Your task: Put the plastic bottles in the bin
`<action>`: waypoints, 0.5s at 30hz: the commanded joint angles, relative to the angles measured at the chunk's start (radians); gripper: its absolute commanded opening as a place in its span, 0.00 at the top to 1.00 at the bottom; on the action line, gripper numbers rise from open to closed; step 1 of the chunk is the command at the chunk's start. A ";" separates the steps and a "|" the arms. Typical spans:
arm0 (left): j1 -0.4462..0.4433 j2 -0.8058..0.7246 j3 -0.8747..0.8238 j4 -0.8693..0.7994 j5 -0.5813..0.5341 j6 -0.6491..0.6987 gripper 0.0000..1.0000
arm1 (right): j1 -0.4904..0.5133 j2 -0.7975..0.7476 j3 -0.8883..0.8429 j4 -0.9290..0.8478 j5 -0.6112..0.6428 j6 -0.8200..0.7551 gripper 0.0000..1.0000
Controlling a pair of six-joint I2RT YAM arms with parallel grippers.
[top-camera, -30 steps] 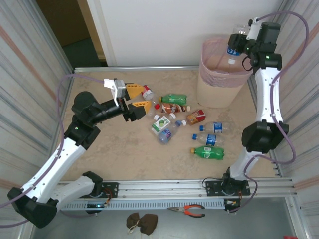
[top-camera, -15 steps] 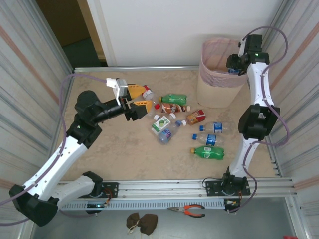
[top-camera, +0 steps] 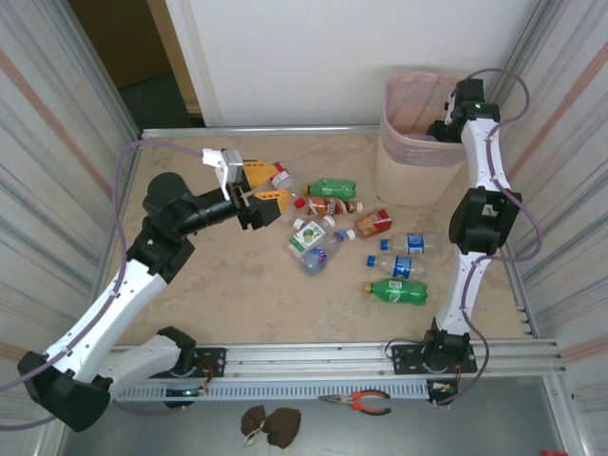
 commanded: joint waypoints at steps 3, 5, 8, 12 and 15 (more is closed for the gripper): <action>0.005 0.001 0.008 0.001 -0.005 -0.004 0.20 | 0.000 -0.029 0.039 -0.032 0.026 -0.003 0.31; 0.006 0.004 0.015 -0.008 -0.002 0.001 0.20 | 0.004 -0.045 0.038 -0.029 0.019 -0.003 0.31; 0.005 0.007 0.022 -0.023 -0.006 0.006 0.20 | 0.008 -0.071 0.038 -0.025 0.018 0.000 0.31; 0.006 0.016 0.027 -0.046 -0.008 0.008 0.20 | 0.020 -0.112 0.039 -0.025 0.027 -0.002 0.30; 0.006 0.026 0.028 -0.064 -0.011 0.007 0.20 | 0.032 -0.147 0.038 -0.027 0.043 -0.006 0.30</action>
